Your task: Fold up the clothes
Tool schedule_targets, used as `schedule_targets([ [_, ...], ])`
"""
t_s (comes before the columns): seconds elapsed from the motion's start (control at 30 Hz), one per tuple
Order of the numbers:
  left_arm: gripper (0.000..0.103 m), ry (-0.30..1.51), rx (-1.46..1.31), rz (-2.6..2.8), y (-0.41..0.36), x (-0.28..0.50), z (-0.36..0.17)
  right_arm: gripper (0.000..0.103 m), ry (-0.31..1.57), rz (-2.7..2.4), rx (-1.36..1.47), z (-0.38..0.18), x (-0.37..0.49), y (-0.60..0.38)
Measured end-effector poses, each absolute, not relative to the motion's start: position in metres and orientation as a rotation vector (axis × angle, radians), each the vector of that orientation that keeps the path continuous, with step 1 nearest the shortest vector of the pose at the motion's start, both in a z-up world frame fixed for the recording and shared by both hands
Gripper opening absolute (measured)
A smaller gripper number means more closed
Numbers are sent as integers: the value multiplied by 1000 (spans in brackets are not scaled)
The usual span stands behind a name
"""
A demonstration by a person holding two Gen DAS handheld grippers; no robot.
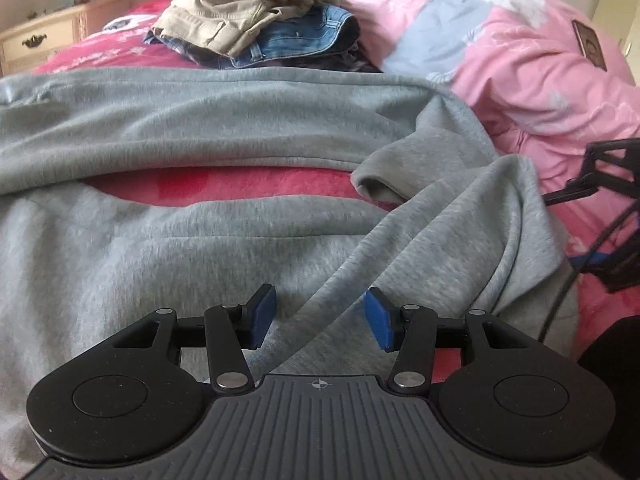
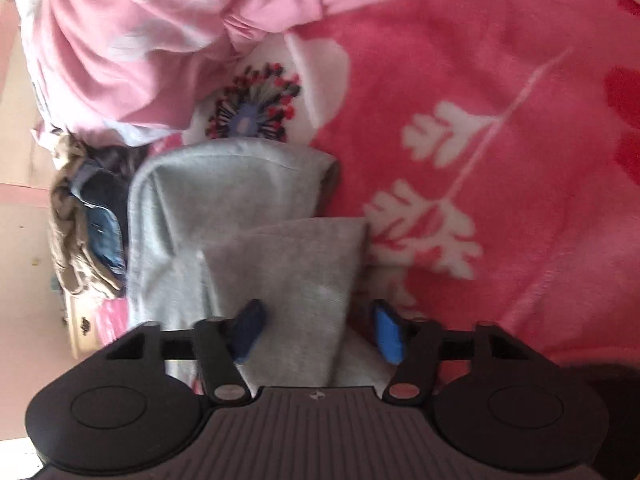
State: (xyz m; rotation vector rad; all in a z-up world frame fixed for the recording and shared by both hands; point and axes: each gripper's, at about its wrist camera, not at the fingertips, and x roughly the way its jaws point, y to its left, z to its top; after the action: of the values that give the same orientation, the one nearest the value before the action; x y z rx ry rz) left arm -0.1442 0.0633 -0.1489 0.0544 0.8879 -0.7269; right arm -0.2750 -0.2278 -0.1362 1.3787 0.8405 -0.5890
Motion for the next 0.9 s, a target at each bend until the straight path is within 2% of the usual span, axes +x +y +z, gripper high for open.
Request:
schedule_targets([
  [0.03, 49, 890, 39, -733, 66, -143, -150, 27, 830, -586, 1349, -131, -274, -225],
  [0.07, 49, 892, 24, -738, 69, -142, -151, 21, 825, -588, 1315, -126, -273, -222],
  [0.1, 49, 893, 7, -742, 72, -140, -152, 10, 818, -582, 1284, -121, -272, -221],
  [0.2, 49, 897, -42, -754, 76, -137, -155, 8, 795, -556, 1149, -91, -266, -215],
  [0.43, 48, 876, -94, -805, 78, -135, -161, 7, 771, -406, 633, 5, -234, -196],
  [0.53, 44, 870, -120, -832, 83, -133, -161, 6, 770, -321, 337, 43, -223, -182],
  [0.7, 43, 874, -195, -875, 93, -131, -156, 6, 745, -18, -142, 107, -243, -142],
  [0.8, 43, 854, -194, -901, 96, -135, -146, 6, 806, 113, -371, 115, -283, -122],
  [0.9, 43, 829, -133, -941, 96, -145, -138, 7, 972, 141, -545, 77, -318, -123],
])
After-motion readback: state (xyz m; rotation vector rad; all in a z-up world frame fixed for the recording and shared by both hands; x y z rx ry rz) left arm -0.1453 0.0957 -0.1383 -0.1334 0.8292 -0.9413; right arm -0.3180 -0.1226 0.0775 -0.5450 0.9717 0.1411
